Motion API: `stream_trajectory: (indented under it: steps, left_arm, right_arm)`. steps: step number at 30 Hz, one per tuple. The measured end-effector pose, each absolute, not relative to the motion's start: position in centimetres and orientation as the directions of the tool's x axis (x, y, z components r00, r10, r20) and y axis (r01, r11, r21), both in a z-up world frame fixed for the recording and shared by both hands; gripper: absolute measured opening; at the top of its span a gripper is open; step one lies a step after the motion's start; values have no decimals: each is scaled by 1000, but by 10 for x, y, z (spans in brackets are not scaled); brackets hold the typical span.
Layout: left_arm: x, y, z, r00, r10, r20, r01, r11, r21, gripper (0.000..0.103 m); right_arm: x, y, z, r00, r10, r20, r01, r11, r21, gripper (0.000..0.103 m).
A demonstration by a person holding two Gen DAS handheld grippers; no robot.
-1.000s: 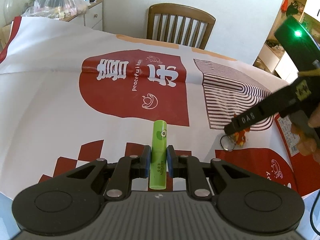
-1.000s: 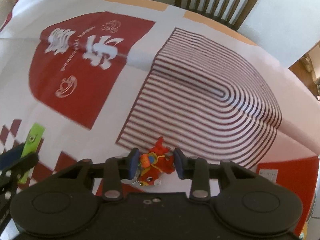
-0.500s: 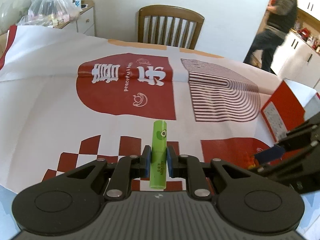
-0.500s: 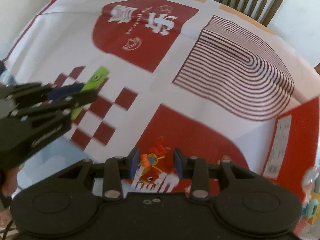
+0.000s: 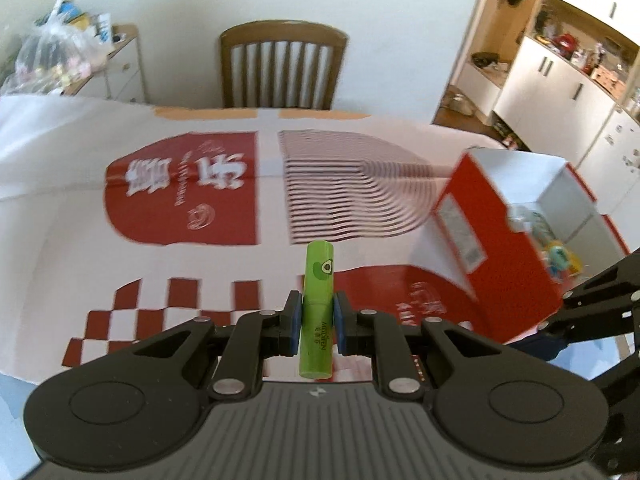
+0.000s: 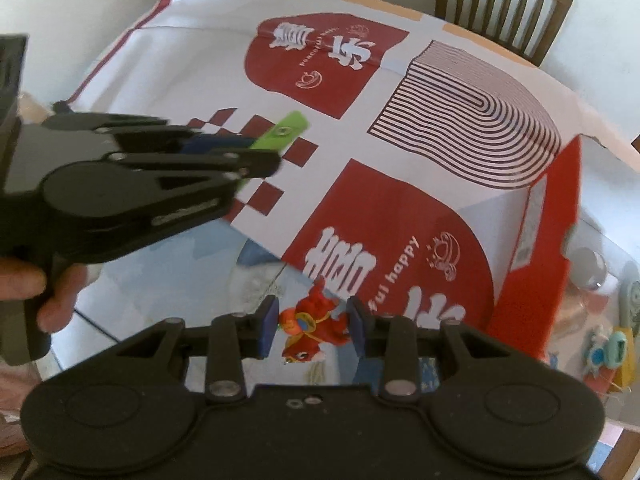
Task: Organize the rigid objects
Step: 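Carry the highlighter and dragon keychain with both tools over the red box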
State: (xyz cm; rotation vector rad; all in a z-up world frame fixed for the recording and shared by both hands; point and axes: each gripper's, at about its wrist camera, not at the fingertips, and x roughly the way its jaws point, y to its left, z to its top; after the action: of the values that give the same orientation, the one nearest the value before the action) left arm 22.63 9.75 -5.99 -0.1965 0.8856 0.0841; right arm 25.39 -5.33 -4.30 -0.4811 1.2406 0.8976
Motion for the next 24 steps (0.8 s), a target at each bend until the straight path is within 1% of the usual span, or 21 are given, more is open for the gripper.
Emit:
stream_trajectory:
  steps: [4,12,17,24]
  left_arm:
    - [233,66,-40,651,-34,-758,-103,986,-132,16]
    - [258,1,-10,680,-56,-731,-44,992,-117,16]
    - [276,-41,-3,688,-64,-723,-12,995,-100,16]
    - [306,-94,-2,682,-69,-729,14,997,-81,16]
  right_arm:
    - [255,-78,-26,57,343,-938,-796,582,164,35]
    - [274,-137,4,120,362,-924,-795,592,129,35]
    - [297,-176,18,185,368,-911,-777,622,94,35]
    - [337,-232,29,257,382,-888,-729,679,81,35]
